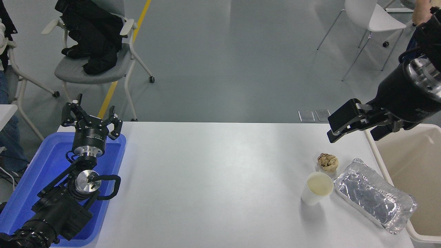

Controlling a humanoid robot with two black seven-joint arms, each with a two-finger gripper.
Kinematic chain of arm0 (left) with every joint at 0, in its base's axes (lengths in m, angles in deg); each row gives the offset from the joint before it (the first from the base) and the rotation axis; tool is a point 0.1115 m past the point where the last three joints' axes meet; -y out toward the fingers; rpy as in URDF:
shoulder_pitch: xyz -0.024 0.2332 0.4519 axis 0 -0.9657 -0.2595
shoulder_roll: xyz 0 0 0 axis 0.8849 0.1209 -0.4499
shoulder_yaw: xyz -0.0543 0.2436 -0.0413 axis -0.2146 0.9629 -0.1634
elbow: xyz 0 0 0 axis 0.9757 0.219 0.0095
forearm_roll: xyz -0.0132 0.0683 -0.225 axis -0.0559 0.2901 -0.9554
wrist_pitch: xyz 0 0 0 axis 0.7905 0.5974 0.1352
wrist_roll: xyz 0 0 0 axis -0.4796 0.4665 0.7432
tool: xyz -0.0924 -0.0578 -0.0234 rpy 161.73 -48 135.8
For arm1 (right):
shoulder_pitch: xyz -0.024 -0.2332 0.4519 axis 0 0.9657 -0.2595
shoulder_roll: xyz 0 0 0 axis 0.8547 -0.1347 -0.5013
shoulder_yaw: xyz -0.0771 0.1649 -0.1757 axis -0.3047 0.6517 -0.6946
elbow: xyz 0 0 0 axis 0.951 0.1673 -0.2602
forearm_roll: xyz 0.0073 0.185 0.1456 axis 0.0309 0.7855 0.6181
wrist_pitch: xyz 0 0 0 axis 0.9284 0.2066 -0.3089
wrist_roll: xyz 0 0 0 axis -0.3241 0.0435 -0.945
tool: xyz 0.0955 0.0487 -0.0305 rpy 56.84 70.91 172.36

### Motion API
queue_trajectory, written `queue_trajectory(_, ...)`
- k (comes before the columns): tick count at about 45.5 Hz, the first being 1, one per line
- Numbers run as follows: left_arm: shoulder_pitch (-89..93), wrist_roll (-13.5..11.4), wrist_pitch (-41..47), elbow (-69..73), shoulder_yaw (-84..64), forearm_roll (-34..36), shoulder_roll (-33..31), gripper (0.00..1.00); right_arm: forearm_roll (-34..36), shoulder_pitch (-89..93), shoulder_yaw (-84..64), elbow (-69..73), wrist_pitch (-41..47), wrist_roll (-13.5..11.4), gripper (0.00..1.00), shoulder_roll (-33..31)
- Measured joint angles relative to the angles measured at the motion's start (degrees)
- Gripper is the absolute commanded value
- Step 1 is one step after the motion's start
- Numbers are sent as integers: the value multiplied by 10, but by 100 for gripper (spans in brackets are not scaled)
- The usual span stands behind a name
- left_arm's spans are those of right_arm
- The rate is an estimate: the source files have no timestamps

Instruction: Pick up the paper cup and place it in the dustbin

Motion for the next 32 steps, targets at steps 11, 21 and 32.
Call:
queue_trajectory(11, 0, 0, 0, 0, 0, 0, 0, 99, -68, 133, 14, -82, -63, -1, 100, -31)
queue_trajectory(21, 0, 0, 0, 0, 0, 0, 0, 99, -103, 270, 67, -147, -92, -4, 100, -63)
queue_trajectory(32, 0, 0, 0, 0, 0, 0, 0, 99, -116, 374, 137, -189, -107, -11, 100, -78)
